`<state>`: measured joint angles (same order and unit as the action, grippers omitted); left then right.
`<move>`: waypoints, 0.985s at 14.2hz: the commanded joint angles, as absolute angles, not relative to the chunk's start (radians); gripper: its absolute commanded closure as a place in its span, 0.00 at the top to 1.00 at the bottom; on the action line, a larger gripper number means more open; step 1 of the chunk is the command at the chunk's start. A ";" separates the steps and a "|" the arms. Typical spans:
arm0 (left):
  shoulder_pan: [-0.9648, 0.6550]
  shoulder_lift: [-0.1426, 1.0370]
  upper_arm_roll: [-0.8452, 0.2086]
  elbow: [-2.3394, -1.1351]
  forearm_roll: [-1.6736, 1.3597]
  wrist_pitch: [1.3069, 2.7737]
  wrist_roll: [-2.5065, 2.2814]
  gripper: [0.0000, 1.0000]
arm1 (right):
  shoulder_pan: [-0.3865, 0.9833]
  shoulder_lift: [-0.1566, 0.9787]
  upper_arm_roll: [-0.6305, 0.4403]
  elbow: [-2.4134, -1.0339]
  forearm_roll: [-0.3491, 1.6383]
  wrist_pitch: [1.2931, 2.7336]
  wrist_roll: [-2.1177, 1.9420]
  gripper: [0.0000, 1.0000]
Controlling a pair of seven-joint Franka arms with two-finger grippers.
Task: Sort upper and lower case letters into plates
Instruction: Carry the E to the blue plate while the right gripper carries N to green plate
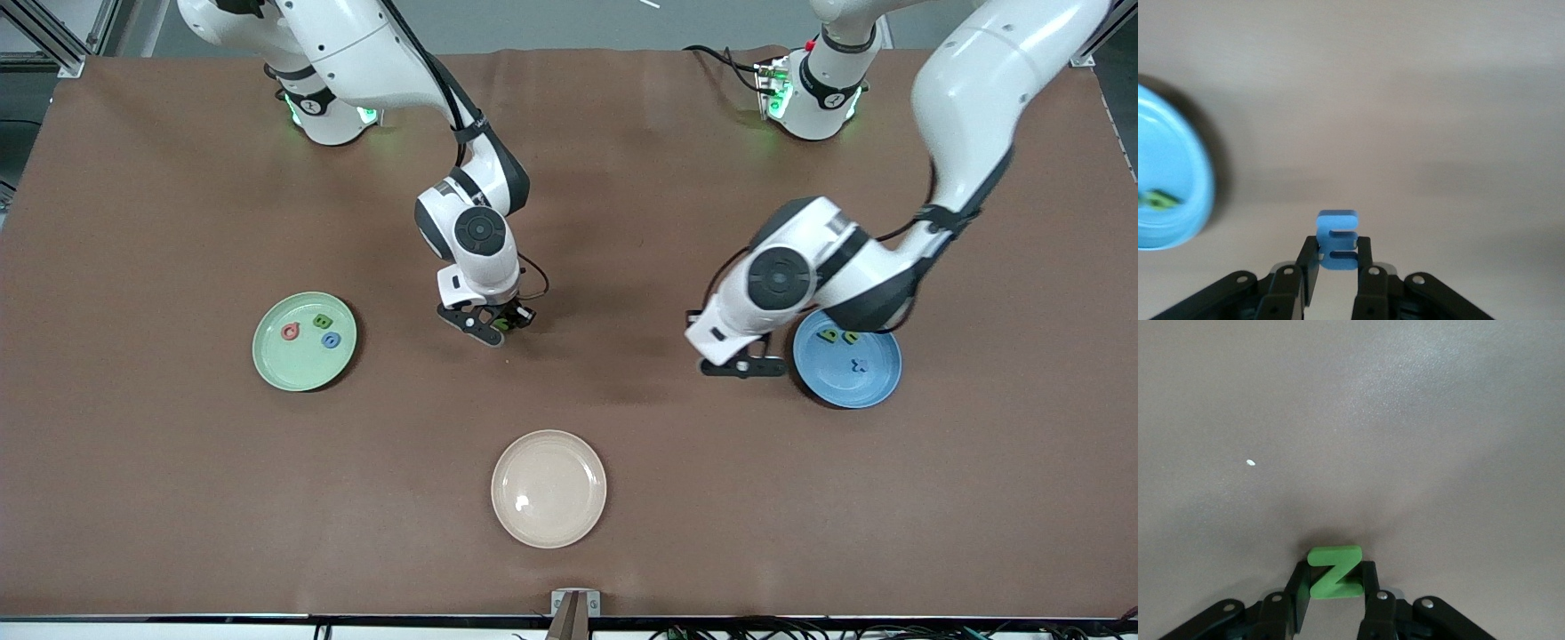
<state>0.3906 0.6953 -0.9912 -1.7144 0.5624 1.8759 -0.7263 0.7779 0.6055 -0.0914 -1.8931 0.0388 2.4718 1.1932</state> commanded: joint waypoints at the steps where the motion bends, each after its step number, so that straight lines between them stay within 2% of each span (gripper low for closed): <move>1: 0.475 0.644 -1.003 -1.755 0.578 1.865 -0.614 0.09 | 0.790 0.611 -0.103 -1.893 0.034 2.471 1.215 0.11; 2: 0.503 0.643 -1.003 -1.755 0.580 1.865 -0.591 0.09 | 0.785 0.609 -0.103 -1.893 0.034 2.462 1.215 0.03; 3: 0.524 0.643 -1.003 -1.756 0.583 1.865 -0.566 0.09 | 0.778 0.595 -0.104 -1.896 0.034 2.451 1.213 0.00; 6: 0.613 0.643 -1.005 -1.819 0.666 1.919 -0.494 0.09 | 0.729 0.507 -0.123 -1.905 0.031 2.324 1.111 0.00; 8: 0.658 0.644 -1.005 -1.865 0.690 1.983 -0.489 0.09 | 0.646 0.422 -0.123 -1.952 0.031 2.278 0.970 0.00; 11: 0.702 0.658 -0.997 -1.936 0.736 2.118 -0.489 0.09 | 0.527 0.327 -0.123 -2.045 0.031 2.272 0.740 0.00; 14: 0.716 0.676 -0.991 -1.947 0.767 2.135 -0.489 0.09 | 0.422 0.269 -0.123 -2.137 0.031 2.295 0.560 0.00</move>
